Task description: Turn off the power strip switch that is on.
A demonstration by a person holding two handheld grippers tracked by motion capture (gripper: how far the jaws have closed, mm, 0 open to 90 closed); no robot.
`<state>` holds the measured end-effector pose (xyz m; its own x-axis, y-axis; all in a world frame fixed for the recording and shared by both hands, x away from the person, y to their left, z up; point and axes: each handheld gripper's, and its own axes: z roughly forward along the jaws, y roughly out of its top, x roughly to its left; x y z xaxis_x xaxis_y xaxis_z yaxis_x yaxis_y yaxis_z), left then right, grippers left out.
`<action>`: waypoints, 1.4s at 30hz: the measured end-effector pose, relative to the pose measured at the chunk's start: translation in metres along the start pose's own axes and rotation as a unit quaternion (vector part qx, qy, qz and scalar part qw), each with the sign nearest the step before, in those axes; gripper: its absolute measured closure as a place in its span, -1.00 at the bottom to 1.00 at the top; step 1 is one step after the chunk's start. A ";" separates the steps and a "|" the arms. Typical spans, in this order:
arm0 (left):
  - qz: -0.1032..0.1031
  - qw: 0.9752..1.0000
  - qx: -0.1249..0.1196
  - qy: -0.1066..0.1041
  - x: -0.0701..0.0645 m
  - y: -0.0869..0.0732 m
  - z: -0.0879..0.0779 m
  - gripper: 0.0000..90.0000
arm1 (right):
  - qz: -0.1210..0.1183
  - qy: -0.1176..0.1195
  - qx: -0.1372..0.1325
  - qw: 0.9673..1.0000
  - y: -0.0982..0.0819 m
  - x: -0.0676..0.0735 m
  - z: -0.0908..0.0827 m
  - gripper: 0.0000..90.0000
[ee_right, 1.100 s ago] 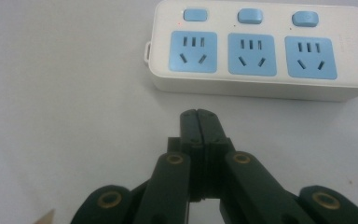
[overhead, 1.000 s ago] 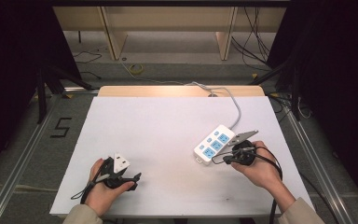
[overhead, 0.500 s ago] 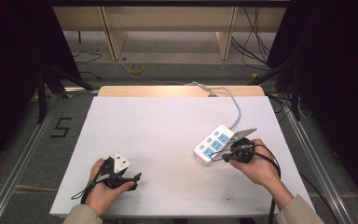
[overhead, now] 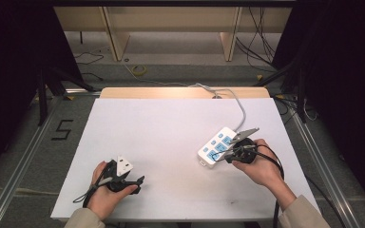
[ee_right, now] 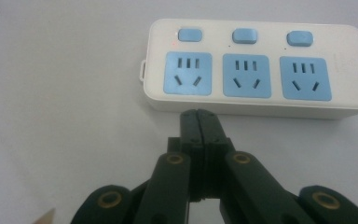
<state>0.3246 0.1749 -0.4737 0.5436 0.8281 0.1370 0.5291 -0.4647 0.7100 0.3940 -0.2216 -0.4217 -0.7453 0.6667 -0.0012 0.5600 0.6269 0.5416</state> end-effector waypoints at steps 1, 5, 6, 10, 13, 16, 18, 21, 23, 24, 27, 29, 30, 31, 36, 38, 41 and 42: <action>0.001 1.000 0.001 0.000 0.000 0.000 0.000 -0.56 | 0.000 0.000 0.002 1.000 0.001 0.000 0.000 1.00; 0.005 1.000 0.003 0.003 0.000 0.000 0.000 -0.56 | 0.002 0.001 0.003 1.000 0.003 0.000 0.001 1.00; 0.005 1.000 0.003 0.003 0.000 0.000 0.000 -0.56 | 0.001 0.000 0.003 1.000 0.003 0.000 0.001 1.00; 0.005 1.000 0.003 0.002 -0.001 0.000 0.000 -0.56 | 0.003 -0.002 0.005 1.000 0.006 0.000 0.003 1.00; 0.005 1.000 0.003 0.003 -0.001 0.000 0.001 -0.56 | 0.001 -0.002 0.007 1.000 0.008 0.000 0.004 1.00; 0.004 1.000 0.002 0.003 -0.001 0.000 0.001 -0.56 | -0.001 -0.003 0.007 1.000 0.009 0.000 0.005 1.00; 0.004 1.000 0.002 0.002 -0.002 0.000 0.001 -0.56 | -0.001 -0.003 0.008 1.000 0.011 0.000 0.006 1.00; 0.004 1.000 0.002 0.002 -0.002 0.000 0.001 -0.56 | -0.004 -0.003 0.009 1.000 0.013 0.001 0.007 1.00; 0.006 1.000 0.004 0.001 -0.002 0.000 0.001 -0.56 | -0.006 -0.004 0.011 1.000 0.016 0.001 0.008 1.00; 0.006 1.000 0.004 0.001 -0.002 0.000 0.001 -0.56 | -0.007 -0.002 0.012 1.000 0.016 0.001 0.009 1.00; 0.005 1.000 0.003 0.002 -0.002 0.000 0.001 -0.56 | -0.006 -0.003 0.015 1.000 0.018 0.001 0.009 1.00; 0.005 1.000 0.002 0.001 -0.002 0.000 0.001 -0.56 | -0.008 -0.003 0.016 1.000 0.020 0.001 0.010 1.00; 0.005 1.000 0.002 0.001 -0.002 0.001 0.001 -0.56 | -0.007 -0.004 0.017 1.000 0.021 0.001 0.011 1.00; 0.005 1.000 0.002 0.001 -0.002 0.001 0.001 -0.56 | -0.010 -0.004 0.017 1.000 0.022 0.001 0.011 1.00; 0.007 1.000 0.004 0.001 -0.002 0.001 0.001 -0.56 | -0.013 -0.006 0.022 1.000 0.028 0.001 0.013 1.00; 0.005 1.000 0.003 0.001 -0.002 0.001 0.001 -0.56 | -0.012 -0.006 0.022 1.000 0.030 0.001 0.014 1.00; 0.005 1.000 0.002 0.001 -0.002 0.001 0.001 -0.56 | -0.015 -0.007 0.023 1.000 0.033 0.002 0.014 1.00; 0.005 1.000 0.003 0.001 -0.002 0.001 0.001 -0.56 | -0.015 -0.006 0.024 1.000 0.034 0.002 0.014 1.00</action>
<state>0.3244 0.1722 -0.4742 0.5480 0.8238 0.1452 0.5269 -0.4748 0.7049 0.4169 -0.1930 -0.4149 -0.7574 0.6524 -0.0270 0.5549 0.6649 0.5000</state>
